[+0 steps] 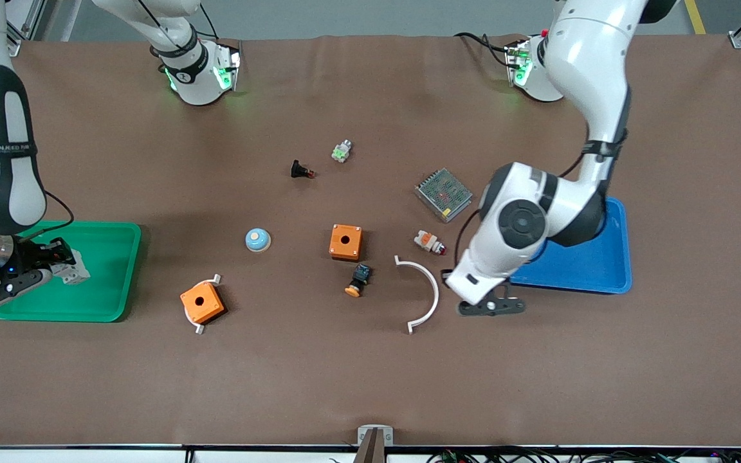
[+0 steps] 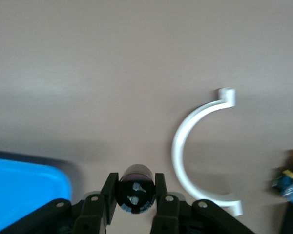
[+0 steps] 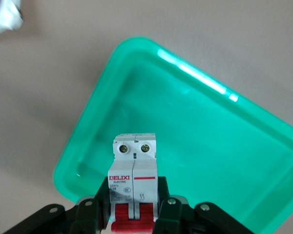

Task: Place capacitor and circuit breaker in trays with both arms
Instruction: 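Carry the breaker to the green tray while the left gripper lifts the capacitor, then release the breaker in the green tray while the left gripper lowers the capacitor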

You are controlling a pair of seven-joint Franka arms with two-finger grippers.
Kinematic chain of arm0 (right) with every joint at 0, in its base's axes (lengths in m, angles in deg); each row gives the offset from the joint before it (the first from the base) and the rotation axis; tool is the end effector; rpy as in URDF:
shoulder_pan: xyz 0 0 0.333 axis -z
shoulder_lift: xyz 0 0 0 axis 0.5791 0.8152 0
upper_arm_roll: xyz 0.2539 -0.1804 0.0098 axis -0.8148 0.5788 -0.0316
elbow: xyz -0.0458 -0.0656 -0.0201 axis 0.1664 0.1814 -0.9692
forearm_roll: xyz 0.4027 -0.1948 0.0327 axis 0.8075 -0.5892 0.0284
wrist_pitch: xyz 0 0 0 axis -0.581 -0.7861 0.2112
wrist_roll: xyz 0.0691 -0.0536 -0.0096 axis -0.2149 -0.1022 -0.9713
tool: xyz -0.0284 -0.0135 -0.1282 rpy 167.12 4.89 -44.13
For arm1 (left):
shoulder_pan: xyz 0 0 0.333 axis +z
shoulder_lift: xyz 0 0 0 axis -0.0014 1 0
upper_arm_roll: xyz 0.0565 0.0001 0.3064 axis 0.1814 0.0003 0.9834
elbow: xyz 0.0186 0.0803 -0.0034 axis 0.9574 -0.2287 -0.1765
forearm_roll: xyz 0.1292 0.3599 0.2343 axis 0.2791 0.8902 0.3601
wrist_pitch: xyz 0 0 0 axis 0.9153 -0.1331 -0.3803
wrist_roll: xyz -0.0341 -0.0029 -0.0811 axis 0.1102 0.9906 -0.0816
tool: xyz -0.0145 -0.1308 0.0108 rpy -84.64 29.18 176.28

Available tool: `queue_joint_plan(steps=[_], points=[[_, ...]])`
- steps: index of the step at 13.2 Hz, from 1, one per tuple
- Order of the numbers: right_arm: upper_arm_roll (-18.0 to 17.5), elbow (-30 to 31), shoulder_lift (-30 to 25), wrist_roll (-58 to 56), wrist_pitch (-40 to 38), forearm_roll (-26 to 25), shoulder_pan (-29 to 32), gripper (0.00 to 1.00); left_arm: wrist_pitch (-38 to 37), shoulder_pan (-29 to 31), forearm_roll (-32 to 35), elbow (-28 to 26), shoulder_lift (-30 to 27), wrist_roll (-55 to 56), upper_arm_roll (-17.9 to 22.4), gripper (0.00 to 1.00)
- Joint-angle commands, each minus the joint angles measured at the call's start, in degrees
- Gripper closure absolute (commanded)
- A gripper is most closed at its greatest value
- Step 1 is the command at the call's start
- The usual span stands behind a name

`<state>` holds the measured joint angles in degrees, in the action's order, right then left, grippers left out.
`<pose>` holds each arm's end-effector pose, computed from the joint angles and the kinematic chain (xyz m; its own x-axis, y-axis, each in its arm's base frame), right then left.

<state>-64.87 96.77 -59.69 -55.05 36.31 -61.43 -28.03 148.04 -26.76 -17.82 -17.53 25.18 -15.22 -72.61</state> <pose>0.6641 -0.2098 0.2378 0.8564 0.5001 -0.1283 0.4973 -0.8658 -0.0554 0.6997 -0.3053 0.2648 0.9994 0.0350 0.0024 0.0349 -0.9988 0.0334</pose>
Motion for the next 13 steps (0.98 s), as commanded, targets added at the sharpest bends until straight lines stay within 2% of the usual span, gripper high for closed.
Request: queue_joint_plan(steps=[1,4,7,8,9,10,13], points=[[-1.33,-0.31,3.03,-4.62,1.83,-0.02,2.65,0.98,-0.45,5.21,0.54,-10.46,-7.83,-5.56,-0.49,0.99],[-1.42,-0.31,5.68,-4.99,2.46,1.55,3.45,0.92,0.25,11.36,0.81,-19.25,-13.81,-12.68,-0.49,0.99],[-1.42,-0.48,7.09,-4.99,3.86,1.74,3.45,0.90,2.79,16.64,0.89,-25.49,-16.72,-18.22,-0.49,0.99],[-1.42,-0.57,7.09,-4.99,3.86,1.74,3.36,0.79,6.11,18.22,0.90,-28.13,-17.43,-20.32,-0.49,0.99],[-1.50,-0.75,7.09,-4.90,3.86,1.82,3.27,0.50,9.71,19.63,0.90,-30.85,-17.87,-22.61,-0.49,0.99],[-1.50,-0.84,7.00,-4.81,3.08,2.35,3.01,0.00,13.31,20.43,0.90,-33.31,-17.87,-24.28,-0.49,0.99],[-1.85,-3.98,6.13,-4.72,-2.44,3.06,2.75,0.00,23.51,20.79,0.90,-40.44,-17.17,-25.44,-0.49,0.99]])
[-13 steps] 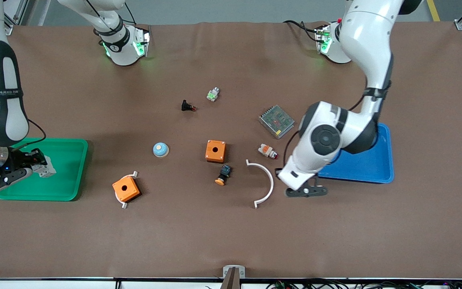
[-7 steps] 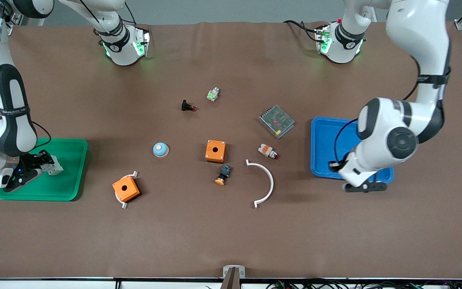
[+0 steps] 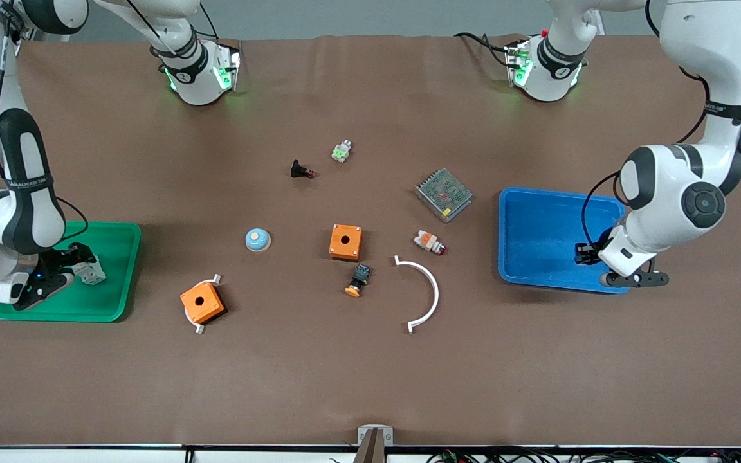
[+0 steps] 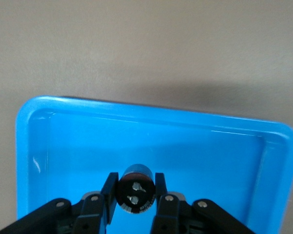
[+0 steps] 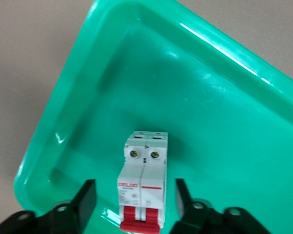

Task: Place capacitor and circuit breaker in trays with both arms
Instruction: 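Release the breaker in the green tray while the left gripper lowers the capacitor, then open the left gripper over the blue tray while the right gripper withdraws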

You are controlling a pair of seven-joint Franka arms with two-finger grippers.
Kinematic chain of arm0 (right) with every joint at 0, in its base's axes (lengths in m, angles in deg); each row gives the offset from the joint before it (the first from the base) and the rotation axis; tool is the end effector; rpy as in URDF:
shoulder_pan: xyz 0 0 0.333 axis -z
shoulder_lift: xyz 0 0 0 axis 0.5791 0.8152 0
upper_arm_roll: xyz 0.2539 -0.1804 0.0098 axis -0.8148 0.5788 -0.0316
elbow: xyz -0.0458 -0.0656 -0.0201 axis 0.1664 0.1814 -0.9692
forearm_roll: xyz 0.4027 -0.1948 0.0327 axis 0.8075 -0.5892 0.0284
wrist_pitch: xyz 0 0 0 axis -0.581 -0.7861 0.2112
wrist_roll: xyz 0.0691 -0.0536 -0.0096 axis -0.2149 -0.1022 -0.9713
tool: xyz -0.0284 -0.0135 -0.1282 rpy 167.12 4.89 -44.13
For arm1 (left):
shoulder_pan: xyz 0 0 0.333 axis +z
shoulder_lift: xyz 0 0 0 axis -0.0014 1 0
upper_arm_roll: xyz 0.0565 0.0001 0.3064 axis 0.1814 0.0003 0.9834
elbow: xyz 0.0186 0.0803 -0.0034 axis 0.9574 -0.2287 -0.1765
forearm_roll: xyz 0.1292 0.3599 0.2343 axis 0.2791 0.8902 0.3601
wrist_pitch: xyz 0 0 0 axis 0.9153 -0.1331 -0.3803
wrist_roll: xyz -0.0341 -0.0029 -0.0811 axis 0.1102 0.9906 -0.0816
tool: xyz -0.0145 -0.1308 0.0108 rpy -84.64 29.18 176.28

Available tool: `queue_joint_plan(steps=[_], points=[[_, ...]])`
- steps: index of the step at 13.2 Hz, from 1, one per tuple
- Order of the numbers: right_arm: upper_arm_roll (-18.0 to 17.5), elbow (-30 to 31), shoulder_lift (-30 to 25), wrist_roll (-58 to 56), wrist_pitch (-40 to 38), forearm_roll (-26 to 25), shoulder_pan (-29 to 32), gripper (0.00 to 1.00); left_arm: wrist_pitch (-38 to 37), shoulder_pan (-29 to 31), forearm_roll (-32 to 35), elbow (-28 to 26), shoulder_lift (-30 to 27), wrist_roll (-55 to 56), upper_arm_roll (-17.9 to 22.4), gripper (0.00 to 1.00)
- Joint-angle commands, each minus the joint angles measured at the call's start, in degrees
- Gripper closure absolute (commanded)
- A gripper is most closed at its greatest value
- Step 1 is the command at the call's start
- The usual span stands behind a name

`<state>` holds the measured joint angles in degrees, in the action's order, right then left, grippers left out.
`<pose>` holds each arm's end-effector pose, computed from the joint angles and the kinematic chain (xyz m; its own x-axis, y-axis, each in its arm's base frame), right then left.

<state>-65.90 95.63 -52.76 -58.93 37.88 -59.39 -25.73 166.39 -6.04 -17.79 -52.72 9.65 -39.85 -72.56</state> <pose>0.6547 -0.2226 0.1647 0.8356 0.5268 -0.1559 0.5113 -0.8495 -0.1297 0.6230 -0.0207 0.1869 1.0000 -0.0027 -0.0076 -0.0025 -0.9996 0.0288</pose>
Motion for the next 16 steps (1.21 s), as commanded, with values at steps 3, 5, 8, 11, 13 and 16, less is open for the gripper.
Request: queue_joint_plan(steps=[3,5,8,11,13,16], points=[[-1.70,-7.95,-3.25,-0.05,-9.38,3.21,-0.16,0.00,10.19,0.77,0.86,-7.99,-0.07,-1.77,-0.53,0.97],[-1.70,-9.28,-5.79,2.74,-10.61,3.48,-2.00,0.00,10.91,0.86,0.86,-8.17,0.64,-2.04,-0.53,0.81],[-1.61,-9.81,-11.07,16.69,-17.70,3.48,-5.78,0.00,10.91,0.51,0.86,-7.74,0.38,-2.13,-0.62,0.40],[-1.61,-10.77,-16.95,35.56,-25.62,3.39,-11.05,0.00,10.30,0.33,0.86,-5.64,-1.64,-1.87,-0.71,0.00],[-1.61,-11.04,-20.82,45.09,-29.24,3.04,-13.96,0.00,5.93,0.16,0.69,-1.35,-2.61,-0.64,-2.80,0.00],[-1.53,-9.73,-26.97,47.32,-31.45,2.34,-15.02,0.00,-8.03,0.15,0.77,9.45,-2.88,2.00,-3.96,0.00]])
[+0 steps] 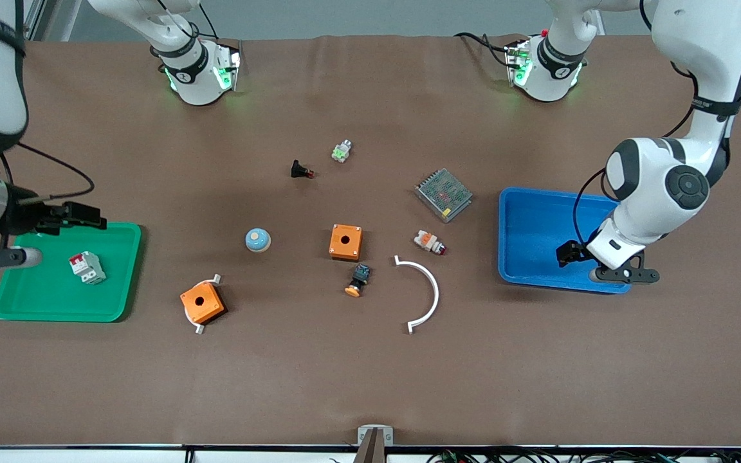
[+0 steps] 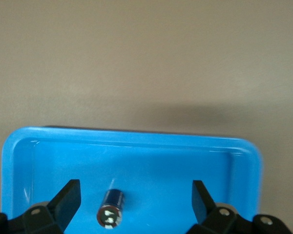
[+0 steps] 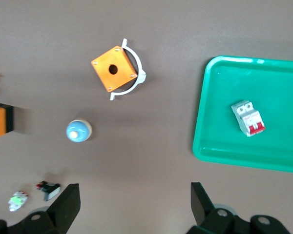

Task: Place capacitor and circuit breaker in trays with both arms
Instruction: 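Open the left gripper over the blue tray while the right gripper withdraws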

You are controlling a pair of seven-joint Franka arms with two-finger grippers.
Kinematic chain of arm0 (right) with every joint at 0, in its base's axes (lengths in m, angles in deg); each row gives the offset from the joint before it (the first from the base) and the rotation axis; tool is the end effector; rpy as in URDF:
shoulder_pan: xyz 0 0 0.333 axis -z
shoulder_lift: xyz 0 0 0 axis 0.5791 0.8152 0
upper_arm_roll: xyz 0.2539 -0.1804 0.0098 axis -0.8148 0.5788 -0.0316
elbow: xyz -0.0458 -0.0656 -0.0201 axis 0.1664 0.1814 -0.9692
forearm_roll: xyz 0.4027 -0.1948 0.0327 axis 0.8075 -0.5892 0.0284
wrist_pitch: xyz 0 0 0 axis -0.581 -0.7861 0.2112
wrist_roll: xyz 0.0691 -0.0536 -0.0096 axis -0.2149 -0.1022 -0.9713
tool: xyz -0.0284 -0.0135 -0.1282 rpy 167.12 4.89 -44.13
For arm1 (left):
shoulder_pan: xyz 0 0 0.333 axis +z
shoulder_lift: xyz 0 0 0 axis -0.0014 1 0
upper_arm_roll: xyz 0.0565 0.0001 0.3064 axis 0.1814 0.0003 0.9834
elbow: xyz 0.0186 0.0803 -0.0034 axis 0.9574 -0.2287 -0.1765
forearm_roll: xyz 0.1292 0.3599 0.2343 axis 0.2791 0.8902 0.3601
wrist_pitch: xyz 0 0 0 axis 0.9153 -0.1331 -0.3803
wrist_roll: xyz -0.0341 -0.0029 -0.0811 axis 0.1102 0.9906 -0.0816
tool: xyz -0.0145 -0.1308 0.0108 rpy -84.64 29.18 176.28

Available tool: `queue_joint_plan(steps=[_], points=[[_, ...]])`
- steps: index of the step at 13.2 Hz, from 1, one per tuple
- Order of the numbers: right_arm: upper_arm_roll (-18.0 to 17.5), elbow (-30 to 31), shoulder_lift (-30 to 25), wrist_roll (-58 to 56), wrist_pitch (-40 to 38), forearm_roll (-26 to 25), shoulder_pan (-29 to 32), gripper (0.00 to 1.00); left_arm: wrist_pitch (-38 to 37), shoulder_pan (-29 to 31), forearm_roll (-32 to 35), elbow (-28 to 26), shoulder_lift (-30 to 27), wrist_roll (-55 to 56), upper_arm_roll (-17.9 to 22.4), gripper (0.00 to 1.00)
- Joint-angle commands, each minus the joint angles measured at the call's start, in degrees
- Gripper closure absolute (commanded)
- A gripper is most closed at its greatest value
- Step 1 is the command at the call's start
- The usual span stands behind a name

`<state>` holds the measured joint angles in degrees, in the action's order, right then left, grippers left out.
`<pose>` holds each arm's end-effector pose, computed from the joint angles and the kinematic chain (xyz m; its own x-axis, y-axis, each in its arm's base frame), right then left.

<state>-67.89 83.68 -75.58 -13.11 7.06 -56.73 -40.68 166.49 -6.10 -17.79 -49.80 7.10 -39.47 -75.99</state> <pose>0.6649 -0.0077 0.5057 0.9893 0.0710 -0.1270 0.0578 -0.9928 -0.1049 0.6457 -0.0619 0.2382 0.9947 -0.0532 0.0876 -0.0580 -0.9969 0.0533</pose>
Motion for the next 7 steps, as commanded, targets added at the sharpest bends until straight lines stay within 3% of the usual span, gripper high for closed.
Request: queue_joint_plan(steps=[1,4,7], points=[[0.55,3.28,-5.65,1.59,-0.37,-1.19,0.10,0.00,-12.00,0.22,0.95,9.53,-0.32,1.79,-0.53,0.00],[0.37,5.47,-9.17,3.08,-0.11,-3.84,-0.16,0.00,-20.46,0.75,1.39,16.31,-2.25,1.45,-0.44,0.00],[0.28,12.32,-14.80,3.70,3.75,-5.67,-0.60,0.00,-27.31,0.75,5.25,20.53,-5.76,1.27,-0.44,0.00]])
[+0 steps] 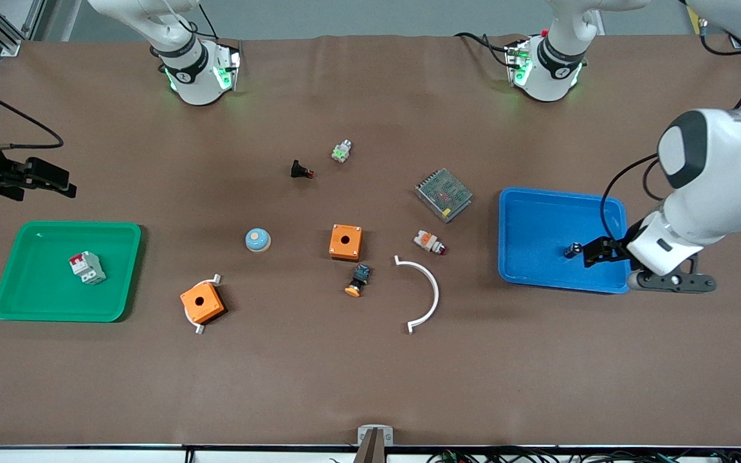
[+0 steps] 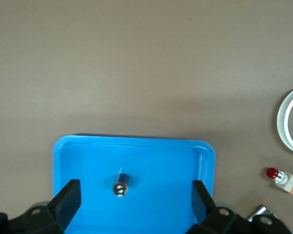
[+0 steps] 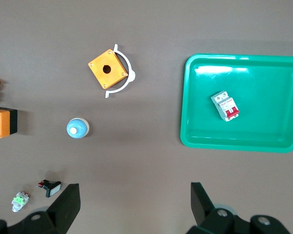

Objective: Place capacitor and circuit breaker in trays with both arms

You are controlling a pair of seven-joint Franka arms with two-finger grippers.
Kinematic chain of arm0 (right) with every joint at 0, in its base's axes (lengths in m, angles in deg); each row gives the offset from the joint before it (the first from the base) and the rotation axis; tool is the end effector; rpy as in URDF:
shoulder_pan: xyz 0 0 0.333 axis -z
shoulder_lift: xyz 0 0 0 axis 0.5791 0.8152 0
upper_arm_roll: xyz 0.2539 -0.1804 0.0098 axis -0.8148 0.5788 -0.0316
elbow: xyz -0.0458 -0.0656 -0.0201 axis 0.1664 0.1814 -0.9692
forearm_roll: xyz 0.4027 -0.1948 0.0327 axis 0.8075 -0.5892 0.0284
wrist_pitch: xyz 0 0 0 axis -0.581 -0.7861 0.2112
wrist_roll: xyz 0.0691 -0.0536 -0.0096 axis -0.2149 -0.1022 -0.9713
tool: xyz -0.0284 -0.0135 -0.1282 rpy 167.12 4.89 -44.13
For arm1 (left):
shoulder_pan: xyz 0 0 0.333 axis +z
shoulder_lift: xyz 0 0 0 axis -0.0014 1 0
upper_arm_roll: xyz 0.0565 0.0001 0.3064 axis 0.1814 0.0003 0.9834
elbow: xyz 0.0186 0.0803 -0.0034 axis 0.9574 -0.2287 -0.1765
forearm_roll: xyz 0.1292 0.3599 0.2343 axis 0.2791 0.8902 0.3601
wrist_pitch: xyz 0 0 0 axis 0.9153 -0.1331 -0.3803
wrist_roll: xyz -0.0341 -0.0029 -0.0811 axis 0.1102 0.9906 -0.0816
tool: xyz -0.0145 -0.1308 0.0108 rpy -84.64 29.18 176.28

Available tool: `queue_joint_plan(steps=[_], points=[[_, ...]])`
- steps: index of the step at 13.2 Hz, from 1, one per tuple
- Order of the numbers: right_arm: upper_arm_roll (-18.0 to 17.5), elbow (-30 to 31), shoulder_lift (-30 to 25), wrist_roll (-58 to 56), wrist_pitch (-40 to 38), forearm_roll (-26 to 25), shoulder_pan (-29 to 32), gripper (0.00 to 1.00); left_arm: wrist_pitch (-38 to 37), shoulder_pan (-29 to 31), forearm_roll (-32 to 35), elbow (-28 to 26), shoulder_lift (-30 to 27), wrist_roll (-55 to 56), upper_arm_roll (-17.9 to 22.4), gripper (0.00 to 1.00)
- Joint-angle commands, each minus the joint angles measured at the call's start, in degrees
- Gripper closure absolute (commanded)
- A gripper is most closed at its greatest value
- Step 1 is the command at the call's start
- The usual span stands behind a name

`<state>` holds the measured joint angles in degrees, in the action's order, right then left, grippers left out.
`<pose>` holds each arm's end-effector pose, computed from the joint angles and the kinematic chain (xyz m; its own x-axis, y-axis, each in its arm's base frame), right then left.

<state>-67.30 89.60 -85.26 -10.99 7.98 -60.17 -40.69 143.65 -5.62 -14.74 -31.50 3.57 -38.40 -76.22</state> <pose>0.6227 -0.0257 0.5608 0.9983 0.0226 -0.0543 0.0195 -0.9982 -0.0574 0.6898 -0.0637 0.4041 0.9944 -0.0784 0.0704 -0.0803 -0.9965 0.0238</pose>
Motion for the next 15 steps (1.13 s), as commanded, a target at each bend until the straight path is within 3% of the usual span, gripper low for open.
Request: queue_joint_plan(steps=[1,7,15], points=[[-0.57,8.85,-7.22,2.10,4.66,-4.07,-1.90,0.00,-7.02,0.26,2.29,4.26,-3.28,0.20,-0.22,0.00],[-0.74,10.64,-8.91,5.54,5.56,-3.74,-1.91,0.00,-18.54,0.00,2.73,12.52,-7.07,-0.15,-0.39,0.00],[-0.22,8.09,-8.73,4.04,2.58,-1.63,-1.12,0.00,-22.43,-0.26,4.75,17.19,-7.87,-0.15,-1.45,0.00]])
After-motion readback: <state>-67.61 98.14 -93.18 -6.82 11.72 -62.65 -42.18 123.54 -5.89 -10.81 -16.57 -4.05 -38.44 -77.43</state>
